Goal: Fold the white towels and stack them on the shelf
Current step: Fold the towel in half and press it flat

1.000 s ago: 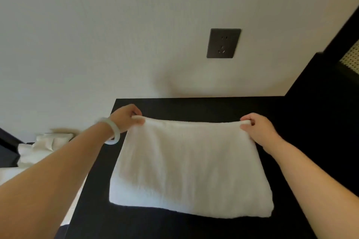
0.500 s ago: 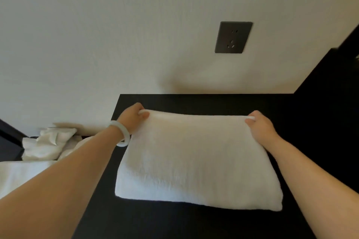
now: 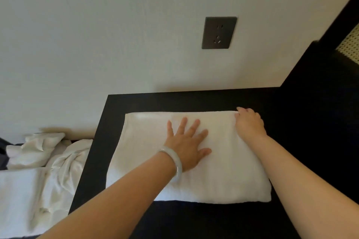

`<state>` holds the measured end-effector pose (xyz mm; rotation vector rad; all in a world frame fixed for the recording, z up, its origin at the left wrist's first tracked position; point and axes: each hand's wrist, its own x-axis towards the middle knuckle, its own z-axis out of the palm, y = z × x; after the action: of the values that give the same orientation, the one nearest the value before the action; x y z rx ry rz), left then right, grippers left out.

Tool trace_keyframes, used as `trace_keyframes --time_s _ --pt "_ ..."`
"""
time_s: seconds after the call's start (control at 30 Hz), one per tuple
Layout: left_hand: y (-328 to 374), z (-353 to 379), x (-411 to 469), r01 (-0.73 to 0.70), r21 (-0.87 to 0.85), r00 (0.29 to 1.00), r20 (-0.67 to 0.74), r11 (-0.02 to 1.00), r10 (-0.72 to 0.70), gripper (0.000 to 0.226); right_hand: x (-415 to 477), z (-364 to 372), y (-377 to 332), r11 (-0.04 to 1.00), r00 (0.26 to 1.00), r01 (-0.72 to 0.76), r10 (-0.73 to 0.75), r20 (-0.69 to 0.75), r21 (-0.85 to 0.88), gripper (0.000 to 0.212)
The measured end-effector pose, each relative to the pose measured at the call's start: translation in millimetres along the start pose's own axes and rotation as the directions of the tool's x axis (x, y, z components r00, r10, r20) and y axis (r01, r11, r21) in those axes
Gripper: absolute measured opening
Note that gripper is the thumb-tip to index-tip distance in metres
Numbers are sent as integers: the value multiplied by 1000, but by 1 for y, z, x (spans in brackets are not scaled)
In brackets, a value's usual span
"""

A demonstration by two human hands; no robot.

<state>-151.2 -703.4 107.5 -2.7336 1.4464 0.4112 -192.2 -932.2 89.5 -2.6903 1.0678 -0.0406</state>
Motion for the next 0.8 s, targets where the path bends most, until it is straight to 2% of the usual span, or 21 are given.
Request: trace_keyframes --time_s 0.07,0.1,0.13,0.17,0.23,0.37,0.43,0.5,0.53,0.57,0.63,0.7,0.73,0.8 --pt "-3 17 5 40 32 998 48 999 -41 65 -9 -3 -5 971 957 216 -231 -177 -103 48" --pt "-8 23 6 39 34 999 27 999 -40 65 -15 0 -5 928 910 349 -369 -189 -132 51" --pt "-12 28 7 29 34 1000 3 999 -29 65 -24 6 -4 880 875 444 -467 -129 -170 57" --pt "-14 31 8 16 31 1000 -16 999 -15 65 -31 12 -1 860 871 480 -491 -24 -174 62" --pt "-13 36 13 20 30 999 -42 999 -19 64 -35 26 10 919 920 381 -368 135 -95 67" --pt "-10 33 23 97 44 994 -57 994 -94 63 -3 13 5 940 927 283 -319 198 193 64" --pt "-12 29 25 99 46 994 -54 994 -97 63 1 -4 4 889 967 151 -224 122 431 60" --pt "-10 26 25 117 44 993 -41 992 -115 62 -12 -22 22 828 1000 10 -13 2 561 46" --pt "-7 24 26 132 44 991 -45 990 -130 61 -25 -29 36 815 997 -74 76 19 574 33" --pt "0 22 26 130 57 990 -63 990 -127 60 -40 -33 50 809 986 -167 136 98 564 23" --pt "20 19 29 51 61 993 -114 997 -44 60 -77 -38 69 787 936 -314 163 312 532 23" --pt "41 21 34 -29 -48 996 -85 998 25 61 -109 -38 73 746 898 -363 120 424 558 32" --pt "50 24 36 -24 -79 999 -41 997 21 62 -120 -35 71 717 906 -349 94 413 603 33" --pt "62 33 40 34 -34 999 6 999 -34 65 -135 -26 61 688 945 -289 94 313 666 31"
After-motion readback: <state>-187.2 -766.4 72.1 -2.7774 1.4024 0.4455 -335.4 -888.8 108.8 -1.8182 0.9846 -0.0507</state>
